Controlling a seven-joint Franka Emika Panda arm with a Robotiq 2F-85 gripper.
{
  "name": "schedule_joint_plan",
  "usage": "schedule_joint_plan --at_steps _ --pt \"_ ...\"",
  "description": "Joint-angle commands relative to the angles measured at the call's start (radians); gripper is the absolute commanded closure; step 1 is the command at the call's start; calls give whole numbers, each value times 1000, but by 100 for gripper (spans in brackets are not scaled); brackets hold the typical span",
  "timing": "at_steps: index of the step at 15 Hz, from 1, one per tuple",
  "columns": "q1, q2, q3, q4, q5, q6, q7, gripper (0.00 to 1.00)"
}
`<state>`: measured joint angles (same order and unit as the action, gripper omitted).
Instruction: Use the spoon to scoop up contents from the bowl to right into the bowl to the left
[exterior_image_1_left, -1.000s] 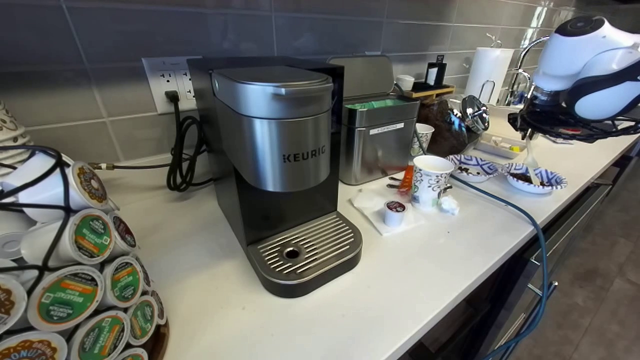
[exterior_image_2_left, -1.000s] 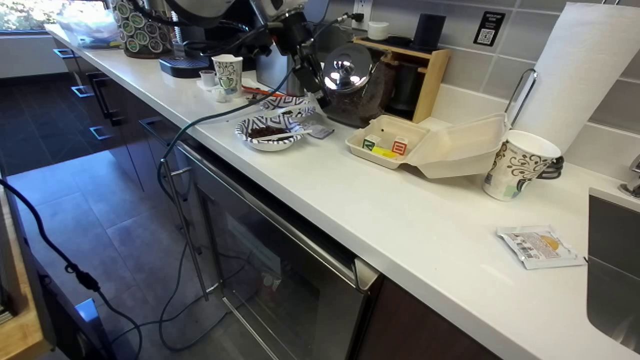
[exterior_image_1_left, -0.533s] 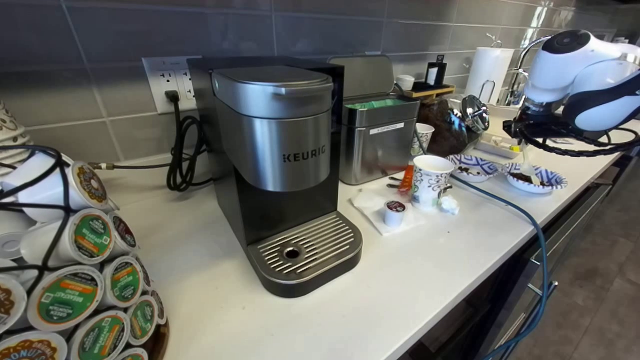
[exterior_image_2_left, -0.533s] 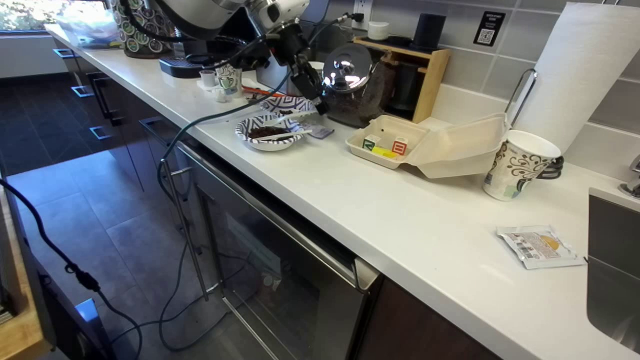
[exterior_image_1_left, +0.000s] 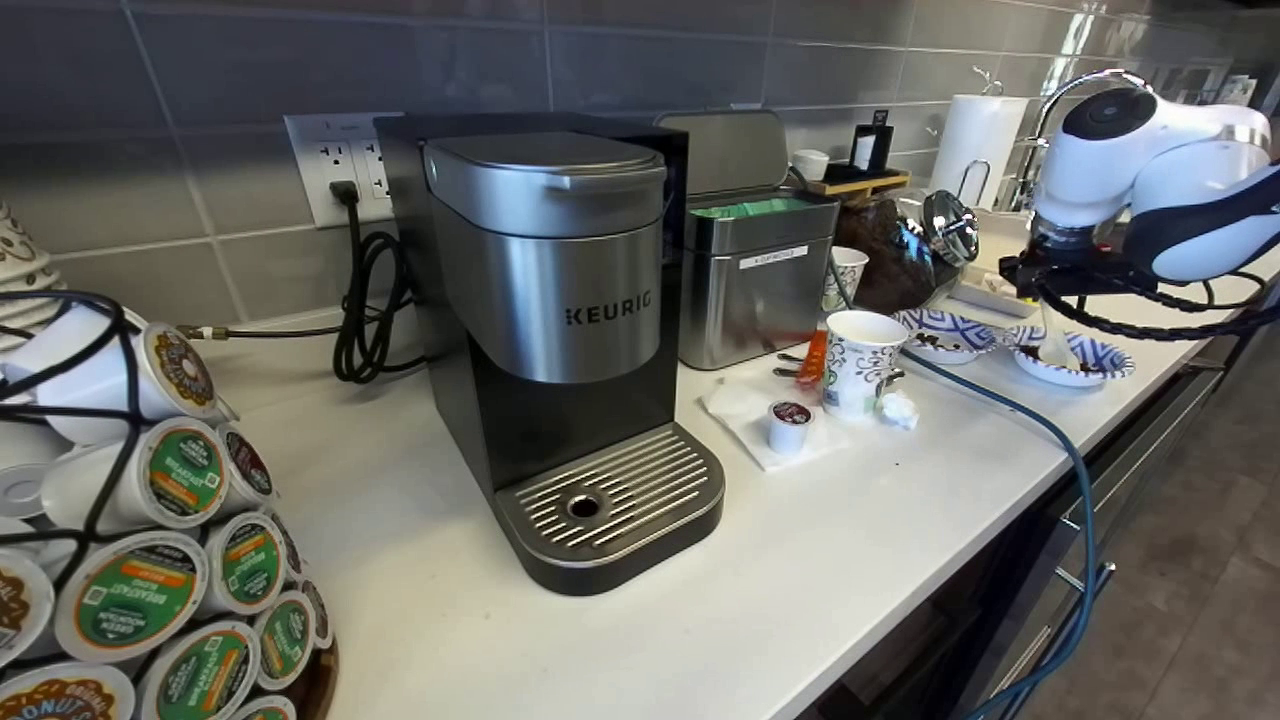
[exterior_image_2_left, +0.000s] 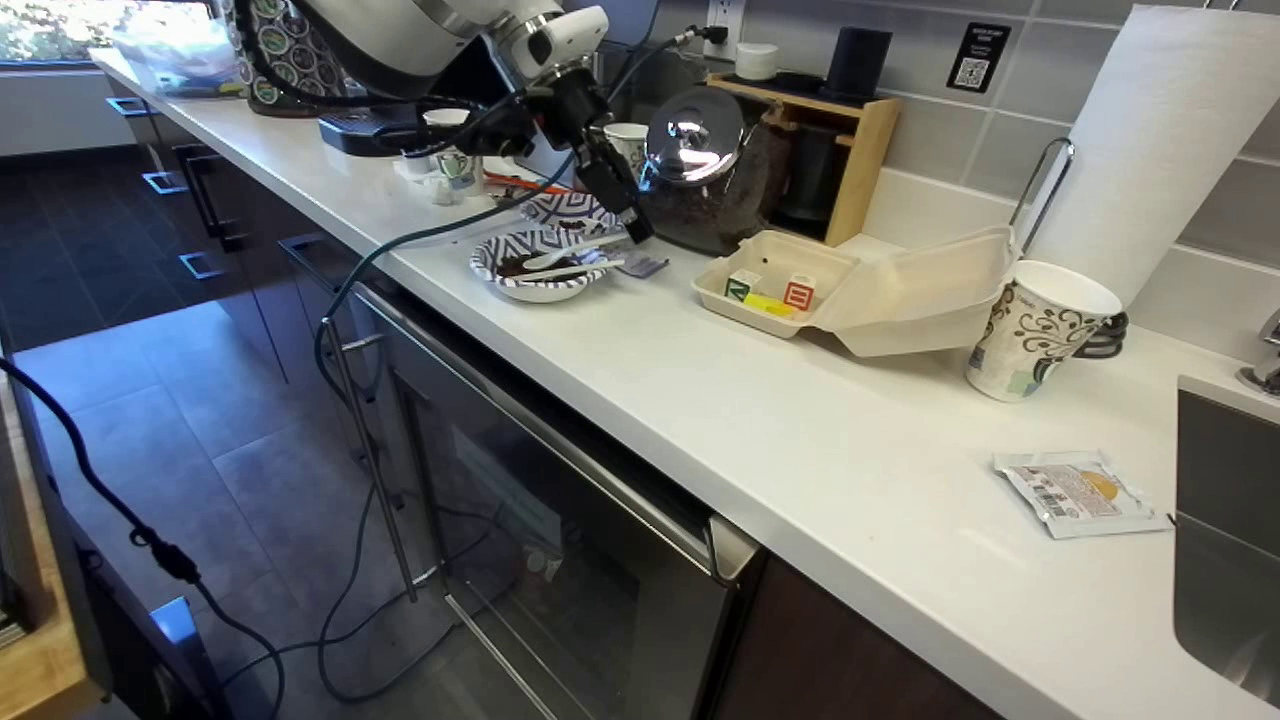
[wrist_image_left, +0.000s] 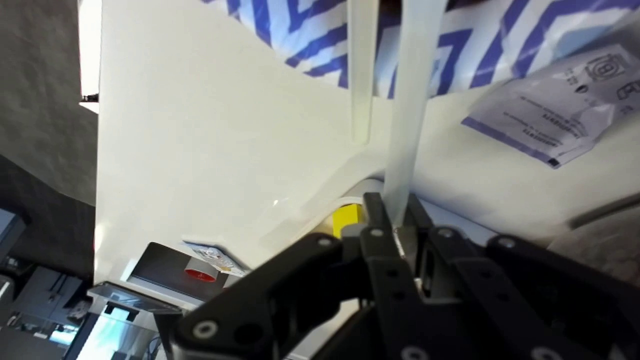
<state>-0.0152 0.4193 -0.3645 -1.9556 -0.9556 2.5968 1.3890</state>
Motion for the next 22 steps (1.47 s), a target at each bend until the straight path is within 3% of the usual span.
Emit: schedule_joint_plan --at_steps 1,6,9,10,13,19,22 --pt "-8 1 18 -2 -43 -52 43 63" --pt "-50 -49 29 -13 -8 -55 17 27" --pt "-163 -111 66 -43 132 94 -124 4" --pt "-92 -57 38 1 60 6 -43 21" --pt "-144 -93 36 -11 118 76 -121 4" --pt "-164 -102 40 -36 119 103 -154 1" --pt "-232 -185 25 -207 170 212 -244 0"
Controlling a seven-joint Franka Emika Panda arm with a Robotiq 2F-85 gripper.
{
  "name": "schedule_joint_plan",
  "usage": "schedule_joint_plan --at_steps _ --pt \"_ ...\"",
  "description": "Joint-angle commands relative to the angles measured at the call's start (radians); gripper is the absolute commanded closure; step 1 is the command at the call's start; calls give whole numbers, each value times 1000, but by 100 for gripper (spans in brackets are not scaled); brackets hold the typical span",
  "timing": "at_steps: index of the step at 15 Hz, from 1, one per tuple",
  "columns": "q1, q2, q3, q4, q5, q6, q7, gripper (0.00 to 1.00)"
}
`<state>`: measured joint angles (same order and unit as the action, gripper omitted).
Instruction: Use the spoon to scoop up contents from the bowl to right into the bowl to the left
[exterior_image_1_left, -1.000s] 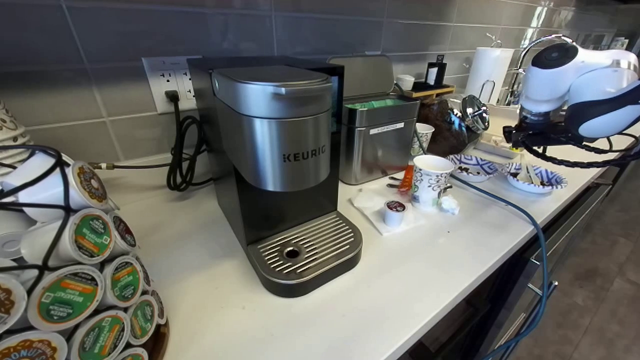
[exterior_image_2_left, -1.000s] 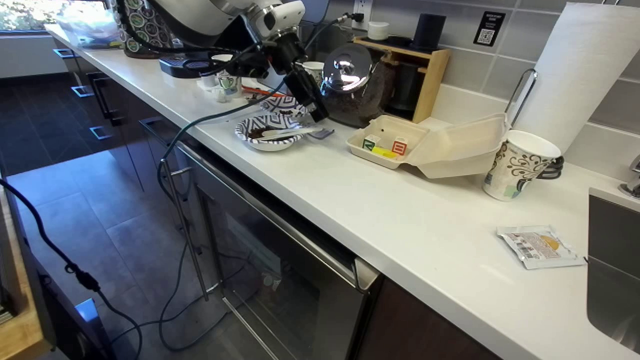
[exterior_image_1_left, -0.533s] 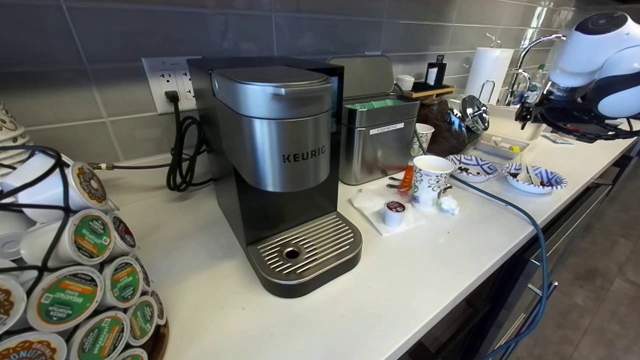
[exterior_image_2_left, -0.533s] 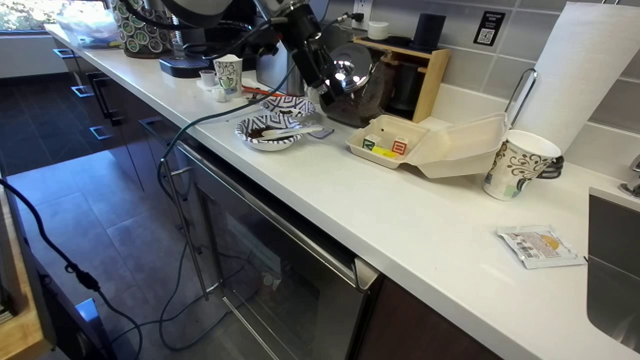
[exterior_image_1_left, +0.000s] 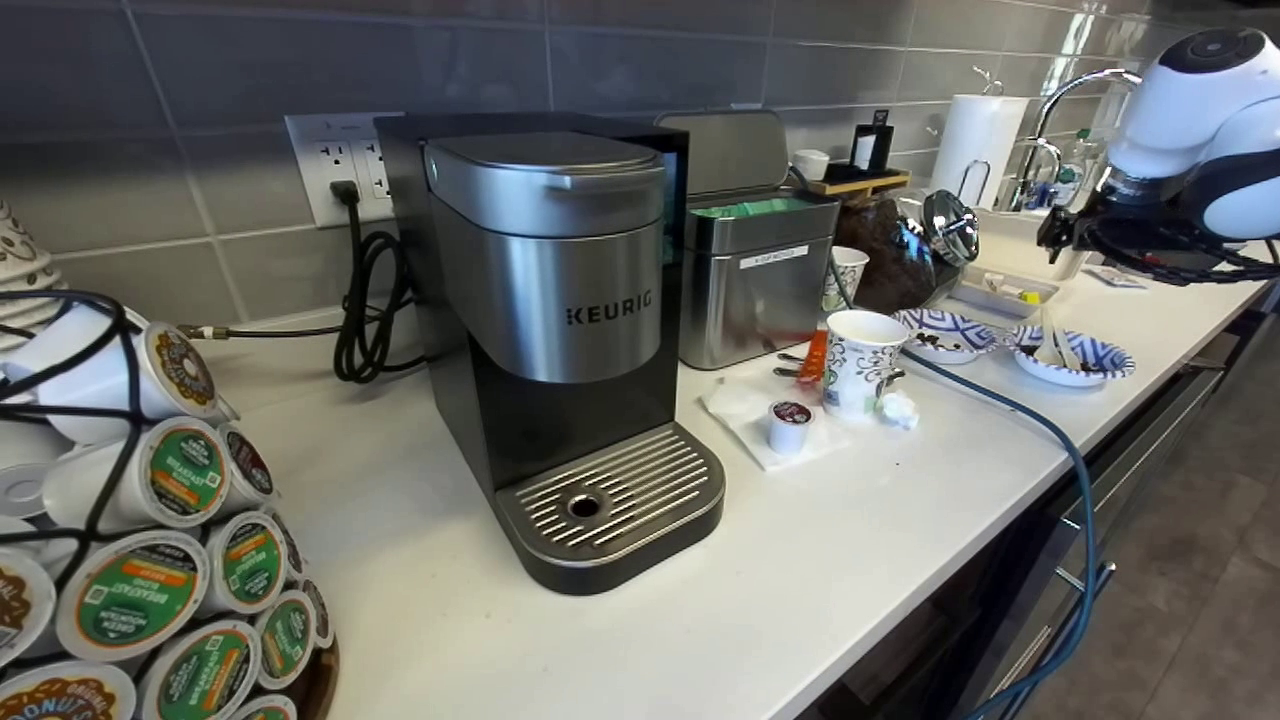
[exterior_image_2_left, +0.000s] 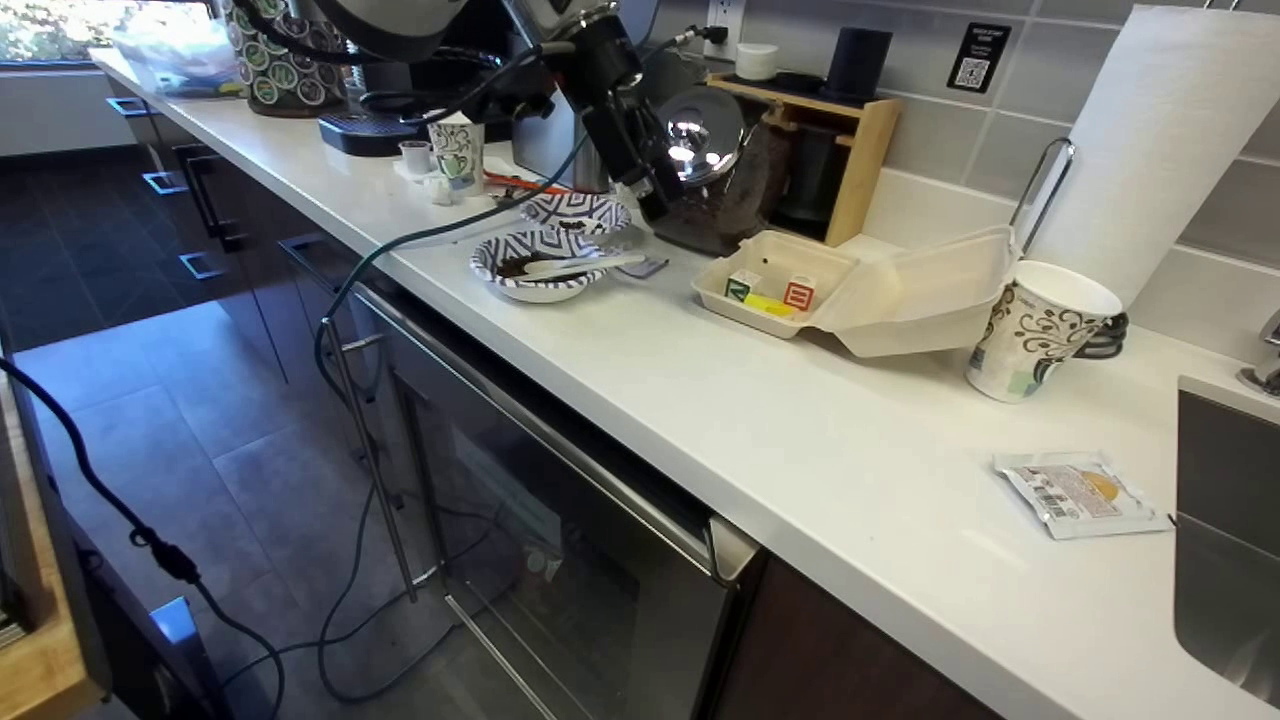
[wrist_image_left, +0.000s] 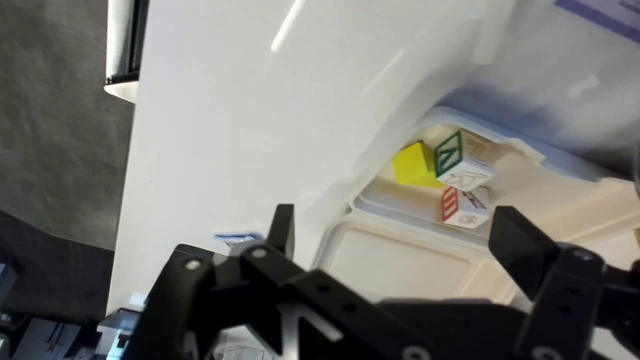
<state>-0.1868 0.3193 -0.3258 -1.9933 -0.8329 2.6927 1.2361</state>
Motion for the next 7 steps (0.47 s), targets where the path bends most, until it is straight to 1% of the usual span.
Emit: schedule_joint_plan --at_steps 1,4,5,6,7 --pt "-77 -109 -29 -232 56 170 -115 0" --pt "-153 -160 -61 -401 180 297 -262 0" --pt "-223 -177 -37 -457 199 364 -275 0" --pt "-149 -99 -59 -325 141 283 -207 0" --pt "-184 -116 -59 -375 156 328 -232 0"
